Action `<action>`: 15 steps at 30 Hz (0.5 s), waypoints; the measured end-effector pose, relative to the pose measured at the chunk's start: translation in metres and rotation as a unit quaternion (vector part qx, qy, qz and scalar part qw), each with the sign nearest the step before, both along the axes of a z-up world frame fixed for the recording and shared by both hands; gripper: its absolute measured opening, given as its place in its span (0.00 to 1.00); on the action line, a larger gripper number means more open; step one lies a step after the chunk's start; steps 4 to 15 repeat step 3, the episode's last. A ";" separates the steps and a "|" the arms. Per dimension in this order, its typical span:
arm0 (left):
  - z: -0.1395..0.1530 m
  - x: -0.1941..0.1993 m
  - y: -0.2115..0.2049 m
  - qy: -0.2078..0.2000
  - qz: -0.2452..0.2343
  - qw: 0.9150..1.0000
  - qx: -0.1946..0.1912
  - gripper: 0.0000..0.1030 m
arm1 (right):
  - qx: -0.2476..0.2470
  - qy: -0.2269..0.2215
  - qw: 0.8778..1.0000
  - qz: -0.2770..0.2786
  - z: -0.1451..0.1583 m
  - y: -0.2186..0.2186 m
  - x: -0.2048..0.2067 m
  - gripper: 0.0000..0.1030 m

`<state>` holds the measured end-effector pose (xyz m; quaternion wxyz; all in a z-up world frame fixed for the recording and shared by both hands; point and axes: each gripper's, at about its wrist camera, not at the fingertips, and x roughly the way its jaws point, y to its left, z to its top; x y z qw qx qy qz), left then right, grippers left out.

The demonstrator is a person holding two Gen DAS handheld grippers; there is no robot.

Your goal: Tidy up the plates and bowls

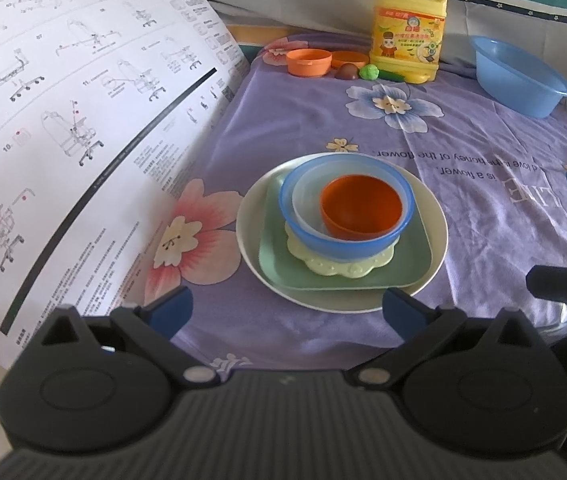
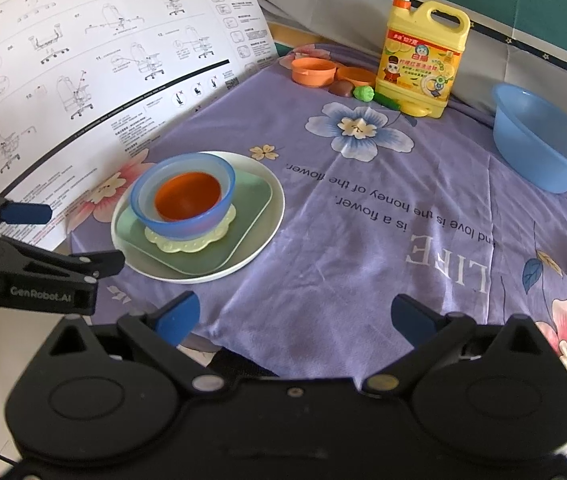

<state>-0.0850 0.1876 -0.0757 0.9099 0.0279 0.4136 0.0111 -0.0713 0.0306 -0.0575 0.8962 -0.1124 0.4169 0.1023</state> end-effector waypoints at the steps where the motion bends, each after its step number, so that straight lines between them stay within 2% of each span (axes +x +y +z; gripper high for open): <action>1: 0.000 0.000 0.000 -0.001 -0.001 1.000 0.001 1.00 | 0.000 -0.001 1.000 0.000 0.000 0.000 0.000 1.00; 15: 0.001 -0.001 0.001 -0.003 -0.003 1.000 0.002 1.00 | 0.000 -0.003 1.000 0.001 0.001 0.000 0.000 1.00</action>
